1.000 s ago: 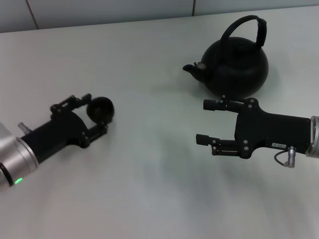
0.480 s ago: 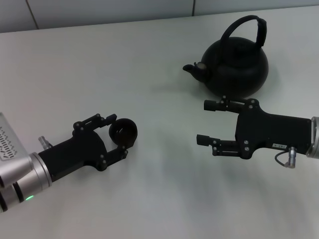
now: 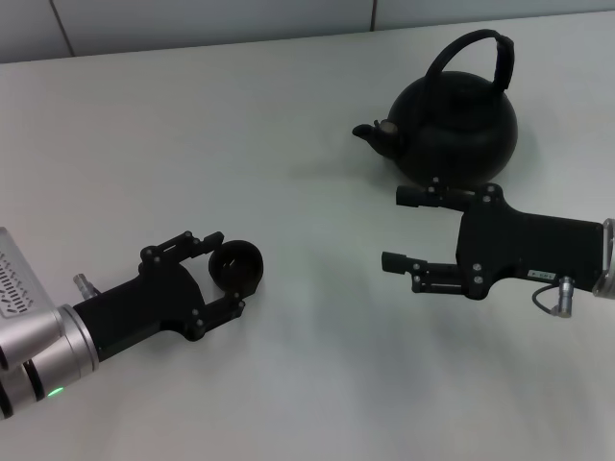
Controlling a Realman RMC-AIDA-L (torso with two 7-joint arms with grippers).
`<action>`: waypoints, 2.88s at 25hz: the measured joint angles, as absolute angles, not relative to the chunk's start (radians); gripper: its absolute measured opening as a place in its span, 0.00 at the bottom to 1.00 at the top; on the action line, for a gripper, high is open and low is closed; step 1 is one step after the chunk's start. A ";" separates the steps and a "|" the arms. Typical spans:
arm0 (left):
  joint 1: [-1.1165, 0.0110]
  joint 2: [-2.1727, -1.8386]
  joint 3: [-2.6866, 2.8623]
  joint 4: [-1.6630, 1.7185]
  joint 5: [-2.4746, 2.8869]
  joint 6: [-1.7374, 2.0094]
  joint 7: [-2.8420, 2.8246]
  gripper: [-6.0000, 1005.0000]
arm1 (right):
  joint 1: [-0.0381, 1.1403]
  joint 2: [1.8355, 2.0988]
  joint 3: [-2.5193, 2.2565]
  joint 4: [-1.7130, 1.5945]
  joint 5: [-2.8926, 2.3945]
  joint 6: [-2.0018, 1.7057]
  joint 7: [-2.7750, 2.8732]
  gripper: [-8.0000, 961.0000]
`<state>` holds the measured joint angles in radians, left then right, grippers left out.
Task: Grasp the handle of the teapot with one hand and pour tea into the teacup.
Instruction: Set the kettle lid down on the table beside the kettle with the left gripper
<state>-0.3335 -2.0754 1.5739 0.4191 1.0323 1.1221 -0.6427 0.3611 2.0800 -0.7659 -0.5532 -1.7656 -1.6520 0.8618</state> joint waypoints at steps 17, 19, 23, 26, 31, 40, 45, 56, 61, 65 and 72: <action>-0.333 -2.075 1.576 0.422 1.034 1.119 -0.643 0.68 | 0.278 2.076 -0.734 -0.590 -1.769 -1.666 0.870 0.80; -0.334 -2.075 1.580 0.423 1.034 1.119 -0.643 0.68 | 0.270 2.076 -0.725 -0.589 -1.770 -1.672 0.871 0.80; -0.337 -2.075 1.584 0.422 1.034 1.118 -0.643 0.68 | 0.264 2.077 -0.721 -0.573 -1.772 -1.675 0.871 0.80; -0.341 -2.075 1.587 0.419 1.034 1.112 -0.643 0.68 | 0.261 2.076 -0.721 -0.571 -1.773 -1.676 0.870 0.80; -0.342 -2.075 1.588 0.418 1.034 1.096 -0.643 0.68 | 0.261 2.076 -0.721 -0.571 -1.773 -1.676 0.868 0.80; -0.343 -2.076 1.621 0.425 1.029 1.060 -0.651 0.68 | 0.264 2.077 -0.721 -0.576 -1.773 -1.677 0.869 0.80; -0.342 -2.075 1.621 0.429 1.031 1.058 -0.682 0.69 | 0.265 2.078 -0.721 -0.577 -1.773 -1.677 0.869 0.80; -0.334 -2.072 1.617 0.441 1.033 1.055 -0.683 0.73 | 0.270 2.079 -0.724 -0.572 -1.773 -1.667 0.870 0.80; -0.333 -2.072 1.618 0.442 1.033 1.054 -0.683 0.74 | 0.270 2.079 -0.722 -0.571 -1.773 -1.665 0.870 0.80; -0.334 -2.072 1.617 0.443 1.033 1.055 -0.683 0.76 | 0.270 2.079 -0.723 -0.571 -1.773 -1.664 0.872 0.80; -0.332 -2.074 1.617 0.449 1.028 1.054 -0.684 0.78 | 0.268 2.078 -0.721 -0.574 -1.773 -1.666 0.873 0.80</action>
